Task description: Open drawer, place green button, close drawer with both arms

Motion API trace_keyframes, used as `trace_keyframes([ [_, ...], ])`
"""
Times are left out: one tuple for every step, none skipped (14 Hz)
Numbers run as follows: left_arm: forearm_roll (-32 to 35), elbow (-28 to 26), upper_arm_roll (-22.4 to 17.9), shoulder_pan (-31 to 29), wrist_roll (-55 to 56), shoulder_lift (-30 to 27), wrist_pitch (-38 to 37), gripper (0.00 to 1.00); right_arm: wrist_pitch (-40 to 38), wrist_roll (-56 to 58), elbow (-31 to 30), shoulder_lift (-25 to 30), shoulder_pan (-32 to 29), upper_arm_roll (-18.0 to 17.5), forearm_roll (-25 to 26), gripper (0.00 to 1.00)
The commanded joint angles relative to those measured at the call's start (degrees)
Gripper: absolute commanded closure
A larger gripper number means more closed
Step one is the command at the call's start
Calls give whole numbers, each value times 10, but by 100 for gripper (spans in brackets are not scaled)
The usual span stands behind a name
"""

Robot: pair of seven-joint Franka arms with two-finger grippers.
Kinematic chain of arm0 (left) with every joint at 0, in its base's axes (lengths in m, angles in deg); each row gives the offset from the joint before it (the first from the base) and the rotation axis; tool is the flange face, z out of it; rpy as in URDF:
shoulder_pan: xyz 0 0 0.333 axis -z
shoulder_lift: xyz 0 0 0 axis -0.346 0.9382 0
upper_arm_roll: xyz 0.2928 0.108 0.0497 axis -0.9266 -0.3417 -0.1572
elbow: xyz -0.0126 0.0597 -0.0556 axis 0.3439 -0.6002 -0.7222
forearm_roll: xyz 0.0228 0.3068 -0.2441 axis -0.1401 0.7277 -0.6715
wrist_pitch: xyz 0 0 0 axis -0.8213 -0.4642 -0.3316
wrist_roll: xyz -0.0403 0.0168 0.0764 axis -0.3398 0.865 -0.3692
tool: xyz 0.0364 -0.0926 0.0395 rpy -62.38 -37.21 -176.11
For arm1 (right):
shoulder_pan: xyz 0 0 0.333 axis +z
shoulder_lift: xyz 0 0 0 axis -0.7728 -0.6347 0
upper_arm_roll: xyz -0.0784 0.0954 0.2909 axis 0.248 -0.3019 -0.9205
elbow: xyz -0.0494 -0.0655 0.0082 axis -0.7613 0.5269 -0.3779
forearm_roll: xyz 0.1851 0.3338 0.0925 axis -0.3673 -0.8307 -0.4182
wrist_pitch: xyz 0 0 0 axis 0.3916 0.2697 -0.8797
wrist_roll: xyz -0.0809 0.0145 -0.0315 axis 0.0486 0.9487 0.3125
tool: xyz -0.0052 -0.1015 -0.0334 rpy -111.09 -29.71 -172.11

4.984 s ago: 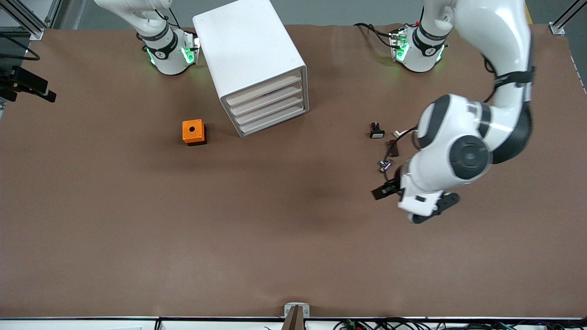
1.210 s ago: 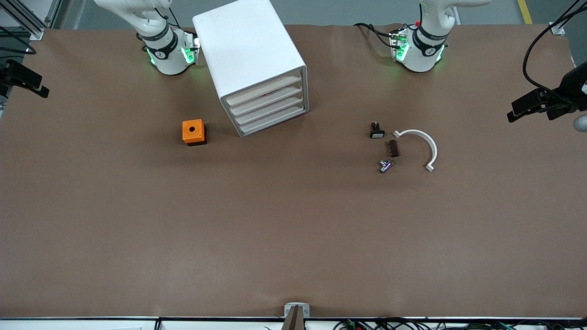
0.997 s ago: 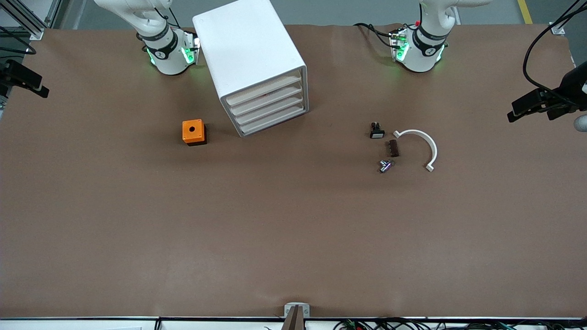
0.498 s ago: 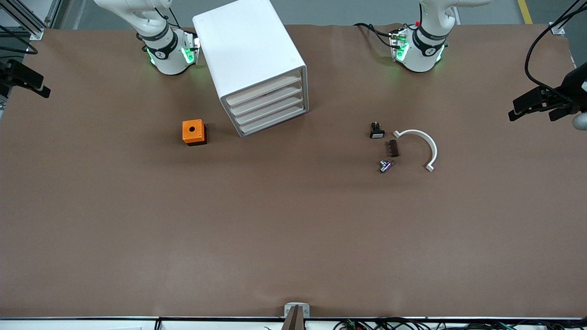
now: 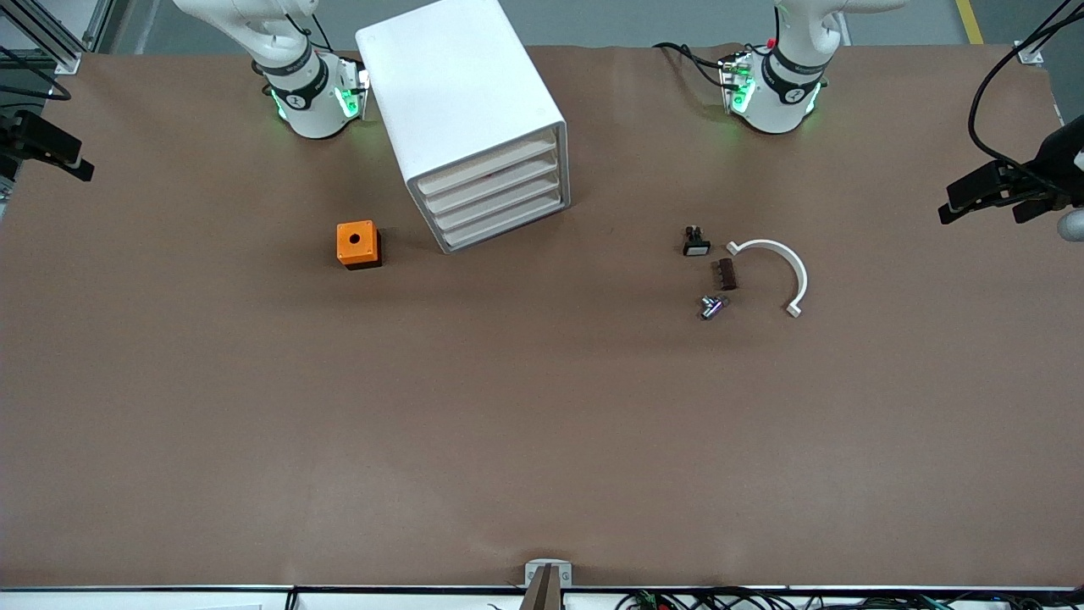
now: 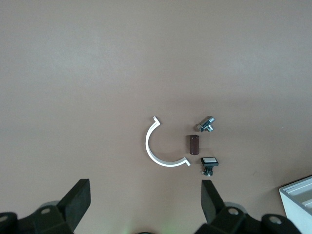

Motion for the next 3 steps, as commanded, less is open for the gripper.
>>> trace_keyframes([
  [13, 12, 5, -3, 6, 4, -10, 0, -1, -2, 1, 6, 2, 0, 3, 0],
  [13, 12, 5, -3, 4, 4, -10, 0, -2, -2, 1, 6, 2, -1, 2, 0],
  [13, 12, 5, -3, 3, 4, -10, 0, -4, -2, 1, 6, 2, -1, 2, 0],
])
